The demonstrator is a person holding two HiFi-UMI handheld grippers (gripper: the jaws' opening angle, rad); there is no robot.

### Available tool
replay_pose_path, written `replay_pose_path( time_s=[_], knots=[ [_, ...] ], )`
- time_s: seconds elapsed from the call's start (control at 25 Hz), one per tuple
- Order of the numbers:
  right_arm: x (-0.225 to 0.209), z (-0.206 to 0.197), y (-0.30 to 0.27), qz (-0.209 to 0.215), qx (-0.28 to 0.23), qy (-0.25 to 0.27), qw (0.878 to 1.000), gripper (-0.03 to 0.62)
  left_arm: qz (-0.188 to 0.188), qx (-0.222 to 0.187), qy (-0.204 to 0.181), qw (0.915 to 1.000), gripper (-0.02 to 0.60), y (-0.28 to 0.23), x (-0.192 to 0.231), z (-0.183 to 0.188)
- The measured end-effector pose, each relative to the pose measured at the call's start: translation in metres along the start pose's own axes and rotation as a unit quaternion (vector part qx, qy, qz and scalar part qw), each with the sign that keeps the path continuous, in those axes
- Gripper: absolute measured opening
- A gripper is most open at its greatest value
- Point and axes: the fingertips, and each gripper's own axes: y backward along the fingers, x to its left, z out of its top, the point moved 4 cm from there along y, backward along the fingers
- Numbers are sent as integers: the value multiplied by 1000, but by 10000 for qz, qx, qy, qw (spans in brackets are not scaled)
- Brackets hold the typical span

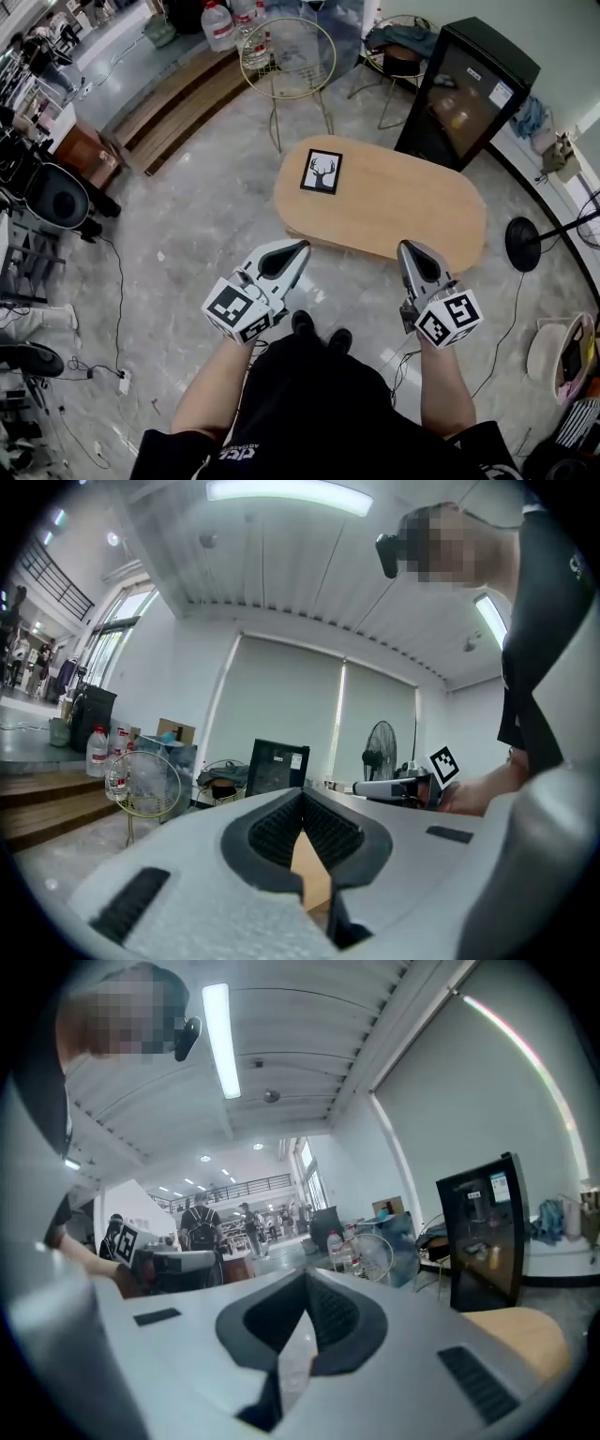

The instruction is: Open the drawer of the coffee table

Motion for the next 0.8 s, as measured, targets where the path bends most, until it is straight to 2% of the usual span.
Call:
replay_pose_path(
  time_s=[0.16, 0.36, 0.52, 0.68, 0.8],
  knots=[
    [-3, -30, 10, -31, 249, -189, 9995, 5, 25, 42, -69, 10000, 9, -9, 1, -7],
    [0, -48, 6, -174, 633, -152, 9977, 5, 118, 159, -131, 9997, 8, -12, 27, -21],
    [13, -55, -26, -287, 782, -72, 9965, 5, 63, 181, 65, 9998, 8, -5, 67, -35],
    [30, -63, -72, -426, 1038, 57, 9937, 5, 48, 272, 43, 9996, 9, 1, 111, -54],
    [37, -69, -104, -588, 961, -46, 9936, 5, -106, 392, 43, 9992, 9, 4, 139, -73]
  ],
)
